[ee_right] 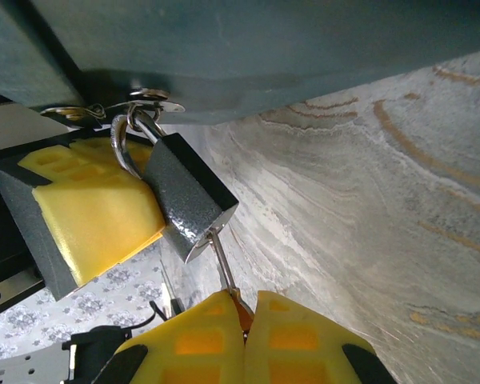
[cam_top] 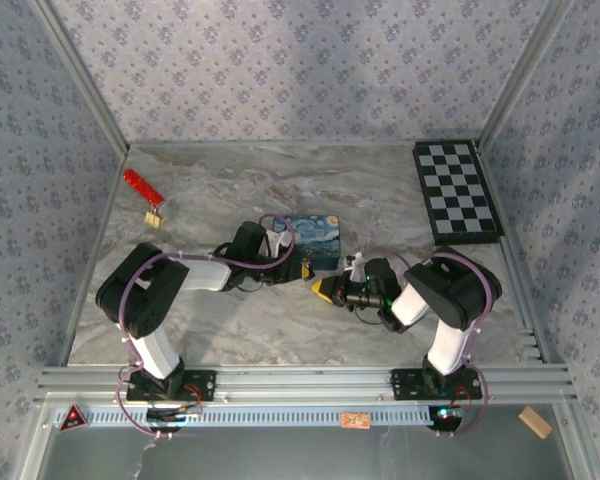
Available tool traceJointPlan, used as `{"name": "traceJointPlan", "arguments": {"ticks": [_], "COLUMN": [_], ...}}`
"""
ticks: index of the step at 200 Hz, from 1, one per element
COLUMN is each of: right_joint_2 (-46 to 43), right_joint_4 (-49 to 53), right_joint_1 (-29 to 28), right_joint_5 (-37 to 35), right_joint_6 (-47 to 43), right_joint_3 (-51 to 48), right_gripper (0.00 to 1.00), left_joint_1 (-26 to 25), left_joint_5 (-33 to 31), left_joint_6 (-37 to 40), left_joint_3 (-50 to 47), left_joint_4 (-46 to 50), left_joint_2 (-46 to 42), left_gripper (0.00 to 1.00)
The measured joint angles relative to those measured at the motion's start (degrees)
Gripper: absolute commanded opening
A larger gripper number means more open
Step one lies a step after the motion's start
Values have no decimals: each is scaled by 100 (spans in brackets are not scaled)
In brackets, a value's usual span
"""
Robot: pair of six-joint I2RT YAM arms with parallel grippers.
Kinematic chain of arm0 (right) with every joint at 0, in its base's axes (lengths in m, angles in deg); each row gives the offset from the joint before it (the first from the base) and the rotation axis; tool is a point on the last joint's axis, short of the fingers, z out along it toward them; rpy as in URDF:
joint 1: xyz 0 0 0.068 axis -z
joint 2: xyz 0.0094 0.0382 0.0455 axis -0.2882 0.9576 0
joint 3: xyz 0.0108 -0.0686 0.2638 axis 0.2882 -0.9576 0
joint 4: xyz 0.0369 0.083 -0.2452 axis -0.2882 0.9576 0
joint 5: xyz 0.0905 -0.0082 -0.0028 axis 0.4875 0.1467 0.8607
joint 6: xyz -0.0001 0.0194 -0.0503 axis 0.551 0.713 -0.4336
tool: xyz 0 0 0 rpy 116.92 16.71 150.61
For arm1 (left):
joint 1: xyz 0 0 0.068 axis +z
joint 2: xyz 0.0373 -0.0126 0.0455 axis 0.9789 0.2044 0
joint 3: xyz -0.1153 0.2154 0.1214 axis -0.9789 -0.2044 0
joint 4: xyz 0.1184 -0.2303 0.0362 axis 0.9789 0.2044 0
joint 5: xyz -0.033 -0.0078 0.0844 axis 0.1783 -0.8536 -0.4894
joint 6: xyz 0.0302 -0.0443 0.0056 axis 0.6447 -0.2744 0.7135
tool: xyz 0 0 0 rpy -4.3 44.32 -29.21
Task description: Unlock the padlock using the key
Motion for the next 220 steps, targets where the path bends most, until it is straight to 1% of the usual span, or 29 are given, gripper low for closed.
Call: {"name": "traceJointPlan", "arguments": {"ticks": [31,56,92,133,164,192,204,220], "right_joint_2": [0,-28,-57,-304,-575,-601,-616,-855], "right_joint_4": [-52,-52,-85,-166,96,223,437,1032], "right_joint_1": [136,136,-17,-96,-96,-46,-35,-74], "right_joint_5": [129,138,-105,-404,-531,-474,-435,-490], "right_joint_6": [42,42,42,35,-70,-103,-192,-557], "right_joint_3": [-2,-4,-57,-219,-216,-140,-42,87], "right_gripper": [0,0,0,0,0,0,0,0], "left_joint_1": [0,0,0,0,0,0,0,0], "left_joint_5": [0,2,-20,83,107,103,50,2], "left_joint_6": [0,-28,-136,-299,-393,-396,-409,-457], "left_joint_3": [0,-24,-72,-166,-177,-177,-177,-177], "left_joint_4": [-59,-166,-219,-540,-739,-787,-782,-780], "left_joint_2": [0,0,0,0,-7,-7,-7,-7], "left_gripper": [0,0,0,0,0,0,0,0]}}
